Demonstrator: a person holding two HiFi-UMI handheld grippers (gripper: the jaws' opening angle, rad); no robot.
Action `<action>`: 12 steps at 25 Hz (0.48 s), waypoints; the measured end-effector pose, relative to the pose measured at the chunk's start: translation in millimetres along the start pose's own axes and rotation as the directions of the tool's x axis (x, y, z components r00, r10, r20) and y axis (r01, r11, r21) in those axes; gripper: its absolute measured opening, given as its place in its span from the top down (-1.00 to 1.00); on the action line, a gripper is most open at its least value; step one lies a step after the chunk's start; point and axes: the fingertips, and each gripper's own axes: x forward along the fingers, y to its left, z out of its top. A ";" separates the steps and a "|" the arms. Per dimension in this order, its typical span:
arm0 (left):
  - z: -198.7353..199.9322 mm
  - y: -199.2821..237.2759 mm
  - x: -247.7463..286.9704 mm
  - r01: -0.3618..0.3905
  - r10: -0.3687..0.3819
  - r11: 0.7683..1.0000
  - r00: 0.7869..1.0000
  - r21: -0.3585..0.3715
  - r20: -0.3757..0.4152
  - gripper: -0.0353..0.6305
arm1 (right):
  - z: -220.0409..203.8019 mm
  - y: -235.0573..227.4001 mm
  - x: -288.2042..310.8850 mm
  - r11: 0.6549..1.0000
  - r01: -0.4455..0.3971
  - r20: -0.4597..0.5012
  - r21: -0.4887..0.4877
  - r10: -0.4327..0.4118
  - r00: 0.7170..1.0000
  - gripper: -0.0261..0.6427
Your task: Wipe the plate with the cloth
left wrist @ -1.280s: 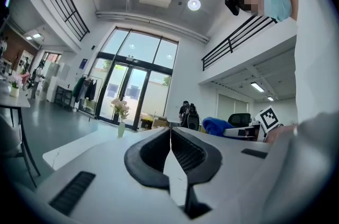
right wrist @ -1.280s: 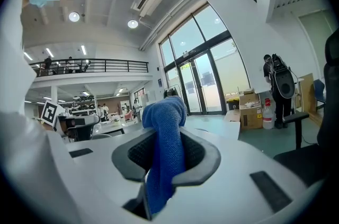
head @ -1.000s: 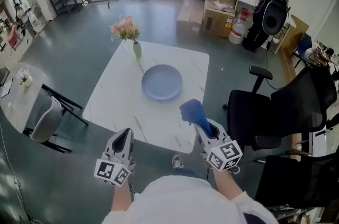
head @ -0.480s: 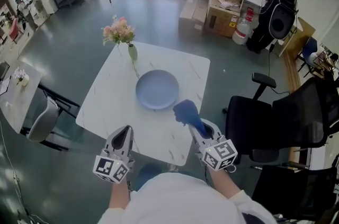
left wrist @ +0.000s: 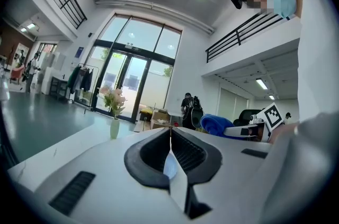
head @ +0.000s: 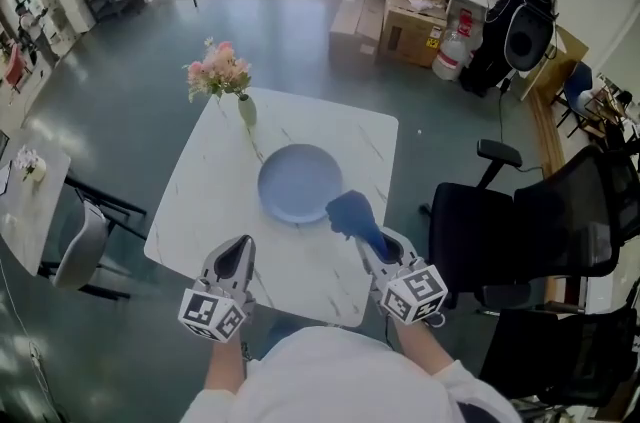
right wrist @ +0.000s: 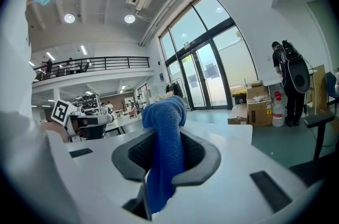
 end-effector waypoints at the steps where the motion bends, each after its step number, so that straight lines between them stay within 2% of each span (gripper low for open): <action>1: 1.8 4.5 3.8 0.007 -0.007 1.000 1.000 -0.002 -0.003 0.79 | 0.2 0.7 4.4 1.000 0.005 0.000 0.002 -0.005 1.000 0.65; 12: -7.9 44.5 44.5 0.060 -0.063 0.997 0.996 -0.041 -0.065 0.79 | 2.5 -5.6 40.7 0.999 0.049 -0.003 0.019 -0.049 0.999 0.65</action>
